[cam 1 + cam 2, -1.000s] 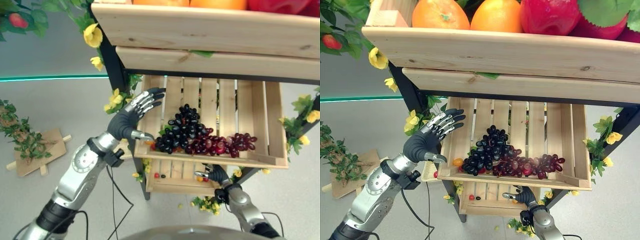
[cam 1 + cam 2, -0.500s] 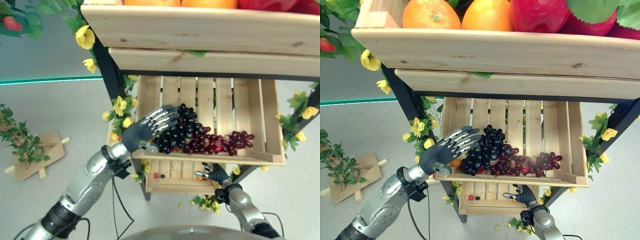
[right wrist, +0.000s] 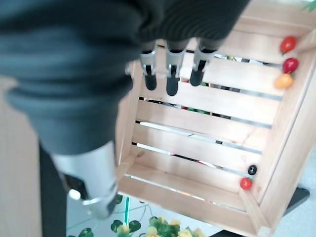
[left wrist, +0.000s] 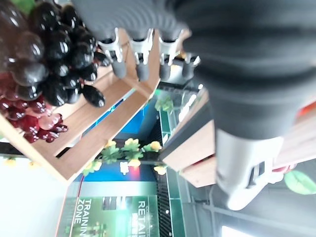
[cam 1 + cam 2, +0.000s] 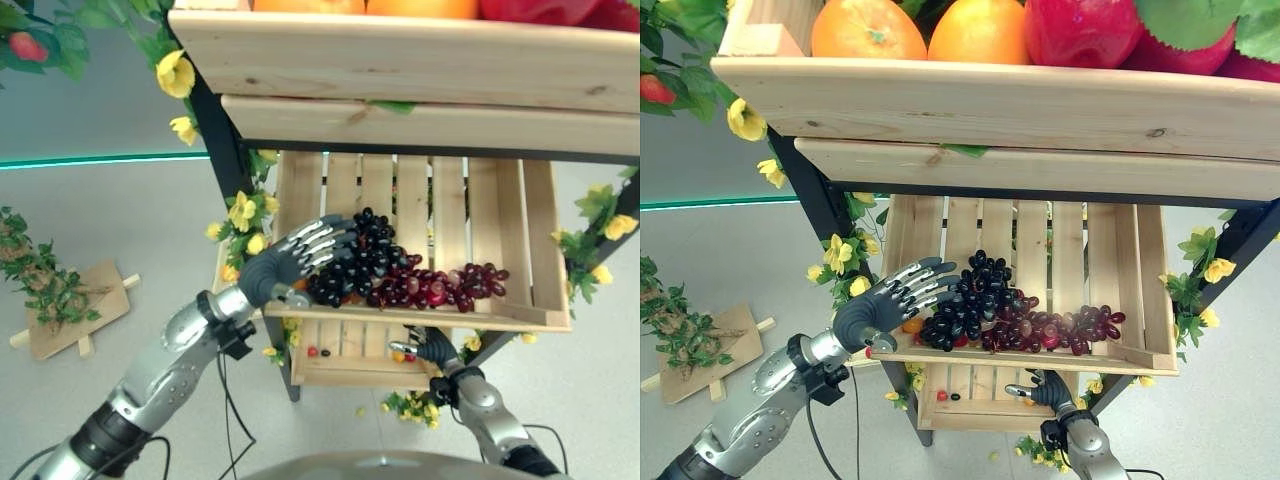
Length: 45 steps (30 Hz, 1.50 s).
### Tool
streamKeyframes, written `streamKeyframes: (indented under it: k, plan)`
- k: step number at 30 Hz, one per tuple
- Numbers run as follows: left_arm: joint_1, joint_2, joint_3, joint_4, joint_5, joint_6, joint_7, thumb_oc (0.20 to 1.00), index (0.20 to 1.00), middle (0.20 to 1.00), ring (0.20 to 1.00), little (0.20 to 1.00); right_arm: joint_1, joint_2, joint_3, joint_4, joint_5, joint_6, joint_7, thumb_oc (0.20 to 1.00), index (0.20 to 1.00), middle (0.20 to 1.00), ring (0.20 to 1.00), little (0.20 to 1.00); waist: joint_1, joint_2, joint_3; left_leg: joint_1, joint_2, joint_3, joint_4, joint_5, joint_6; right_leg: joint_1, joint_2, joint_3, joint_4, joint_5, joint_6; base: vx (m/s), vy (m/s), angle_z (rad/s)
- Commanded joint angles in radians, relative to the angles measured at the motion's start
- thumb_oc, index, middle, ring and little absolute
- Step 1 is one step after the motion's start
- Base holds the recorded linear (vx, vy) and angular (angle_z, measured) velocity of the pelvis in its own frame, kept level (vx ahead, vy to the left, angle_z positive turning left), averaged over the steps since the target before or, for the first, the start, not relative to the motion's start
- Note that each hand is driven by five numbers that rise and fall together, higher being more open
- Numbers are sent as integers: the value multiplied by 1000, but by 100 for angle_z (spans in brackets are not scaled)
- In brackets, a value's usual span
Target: Pick up the fruits from the basket on one side to the basket on the other side
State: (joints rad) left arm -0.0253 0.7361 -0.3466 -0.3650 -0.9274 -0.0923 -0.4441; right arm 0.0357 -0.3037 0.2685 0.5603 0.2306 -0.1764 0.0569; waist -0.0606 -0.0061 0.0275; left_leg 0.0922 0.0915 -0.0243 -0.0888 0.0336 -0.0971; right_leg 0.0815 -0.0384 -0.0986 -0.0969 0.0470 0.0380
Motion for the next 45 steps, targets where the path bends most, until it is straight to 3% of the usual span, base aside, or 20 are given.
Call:
streamKeyframes:
  k: [1, 5, 18, 34, 45]
  plan:
    - [7, 38, 76, -24, -54, -28, -14, 1000, 1000, 1000, 1000, 1000, -56, 4, -25, -16, 41, -70, 4, 1000, 1000, 1000, 1000, 1000, 7, -48, 3, 16, -44, 1, 27, -79, 62, 11, -56, -22, 62, -80, 84, 0, 0, 0]
    - [67, 71, 145, -30, -60, -34, -16, 1000, 1000, 1000, 1000, 1000, -59, -5, -38, -19, 40, -71, 5, 1000, 1000, 1000, 1000, 1000, 19, -52, 17, 6, -49, -6, 30, -77, 65, 1, -60, -23, 64, -74, 88, -27, 20, 0]
    - [136, 123, 233, -58, -67, -45, -16, 1000, 1000, 1000, 1000, 1000, -104, -8, -65, 15, 68, -76, -12, 1000, 1000, 1000, 1000, 1000, 64, -58, 36, -32, -70, -63, 22, -56, 66, -6, -74, -86, 76, -76, 91, -25, 16, 14]
    - [165, 101, 280, -40, -35, -53, 1, 1000, 1000, 1000, 1000, 1000, -120, -17, -91, 23, 81, -78, -23, 1000, 1000, 1000, 1000, 1000, 110, -54, 49, -80, -92, -144, 34, -40, 61, -9, -90, -178, 100, -94, 87, 0, 8, 19]
    - [185, 43, 331, 31, 19, -81, 23, 1000, 1000, 1000, 1000, 1000, -99, -38, -158, -11, 92, -89, -36, 1000, 1000, 1000, 1000, 1000, 150, -54, 68, -130, -117, -219, 44, -22, 58, -23, -110, -255, 128, -112, 87, -9, 15, 26]
